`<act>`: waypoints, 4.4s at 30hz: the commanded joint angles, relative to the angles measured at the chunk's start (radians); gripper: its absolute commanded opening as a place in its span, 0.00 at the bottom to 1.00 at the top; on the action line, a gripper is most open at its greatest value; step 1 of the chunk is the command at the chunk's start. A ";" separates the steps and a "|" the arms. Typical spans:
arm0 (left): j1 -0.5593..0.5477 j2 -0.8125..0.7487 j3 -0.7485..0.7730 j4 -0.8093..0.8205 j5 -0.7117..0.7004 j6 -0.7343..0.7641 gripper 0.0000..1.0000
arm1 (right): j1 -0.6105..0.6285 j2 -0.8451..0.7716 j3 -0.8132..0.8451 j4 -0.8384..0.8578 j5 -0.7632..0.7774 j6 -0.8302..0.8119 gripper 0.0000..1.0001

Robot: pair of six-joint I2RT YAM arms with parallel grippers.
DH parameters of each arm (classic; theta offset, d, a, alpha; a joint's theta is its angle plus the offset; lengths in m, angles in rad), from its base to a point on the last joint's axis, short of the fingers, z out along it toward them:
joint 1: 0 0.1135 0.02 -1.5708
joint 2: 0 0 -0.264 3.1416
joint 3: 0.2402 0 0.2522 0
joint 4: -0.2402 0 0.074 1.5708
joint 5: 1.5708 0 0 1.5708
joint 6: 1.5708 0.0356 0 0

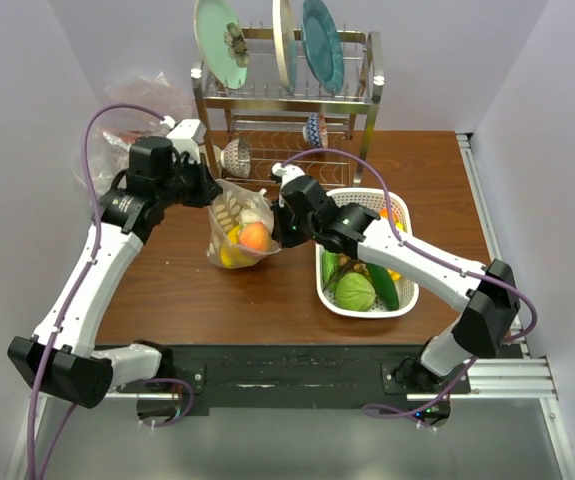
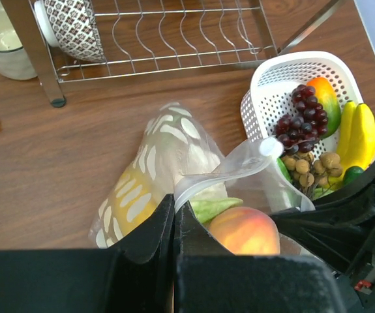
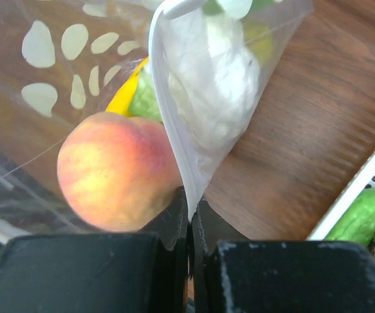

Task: Place the food in the zip-top bag and seal the zipper
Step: Adjust the zipper on the food storage bag, then pick up the fake fruit from the bin, then place the fake fruit in the zipper food storage bag.

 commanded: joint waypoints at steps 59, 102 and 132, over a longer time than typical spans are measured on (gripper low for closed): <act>0.008 -0.009 -0.143 0.181 0.049 0.021 0.00 | -0.197 -0.329 -0.178 -0.213 0.111 -0.085 0.50; 0.008 -0.009 -0.156 0.197 0.097 0.017 0.00 | -0.234 -0.144 -0.367 -0.130 0.178 0.001 0.00; 0.006 0.023 -0.124 0.184 0.118 0.000 0.00 | -0.275 -0.370 -0.045 -0.046 -0.629 -0.223 0.00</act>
